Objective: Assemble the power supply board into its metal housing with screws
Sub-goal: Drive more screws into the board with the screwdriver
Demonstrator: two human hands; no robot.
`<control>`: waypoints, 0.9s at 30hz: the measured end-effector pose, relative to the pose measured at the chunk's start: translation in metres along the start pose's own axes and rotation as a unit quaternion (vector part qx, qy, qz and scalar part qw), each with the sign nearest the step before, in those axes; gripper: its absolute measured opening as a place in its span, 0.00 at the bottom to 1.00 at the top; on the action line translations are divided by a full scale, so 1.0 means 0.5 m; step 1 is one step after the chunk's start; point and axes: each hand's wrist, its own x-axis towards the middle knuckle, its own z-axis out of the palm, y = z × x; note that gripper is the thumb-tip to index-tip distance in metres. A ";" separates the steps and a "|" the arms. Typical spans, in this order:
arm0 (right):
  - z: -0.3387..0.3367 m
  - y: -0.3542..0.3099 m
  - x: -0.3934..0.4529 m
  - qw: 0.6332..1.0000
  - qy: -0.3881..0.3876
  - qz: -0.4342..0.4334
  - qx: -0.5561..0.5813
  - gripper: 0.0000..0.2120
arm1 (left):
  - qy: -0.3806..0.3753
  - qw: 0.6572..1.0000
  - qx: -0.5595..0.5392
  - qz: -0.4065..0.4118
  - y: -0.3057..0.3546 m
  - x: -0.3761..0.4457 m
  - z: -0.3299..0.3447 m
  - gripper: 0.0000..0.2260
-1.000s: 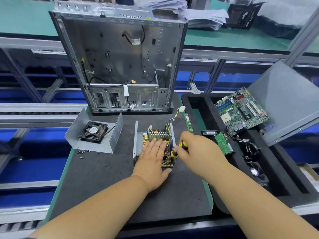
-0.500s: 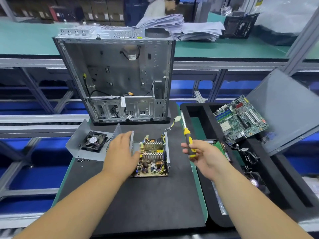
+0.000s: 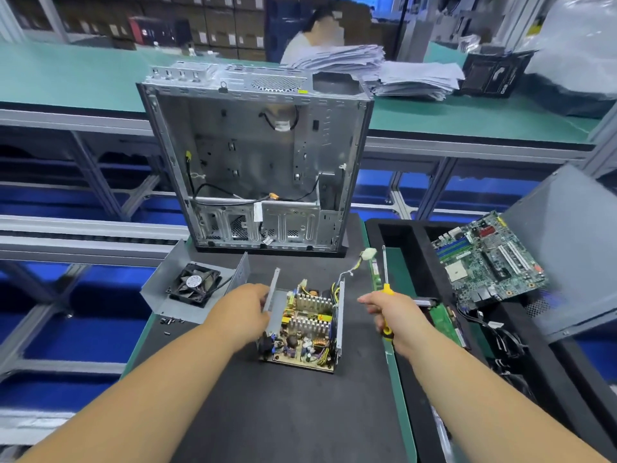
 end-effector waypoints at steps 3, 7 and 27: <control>0.029 -0.005 0.033 1.000 -0.006 0.016 -0.021 0.10 | -0.006 0.999 0.024 0.029 -0.001 0.016 -0.005 0.10; 0.053 -0.004 0.078 0.996 -0.005 0.085 -0.022 0.17 | -0.010 0.998 0.034 0.060 -0.001 0.038 -0.006 0.12; 0.034 -0.058 0.078 0.961 -0.063 -0.026 -0.267 0.15 | -0.071 0.979 0.095 0.163 0.046 0.132 0.002 0.29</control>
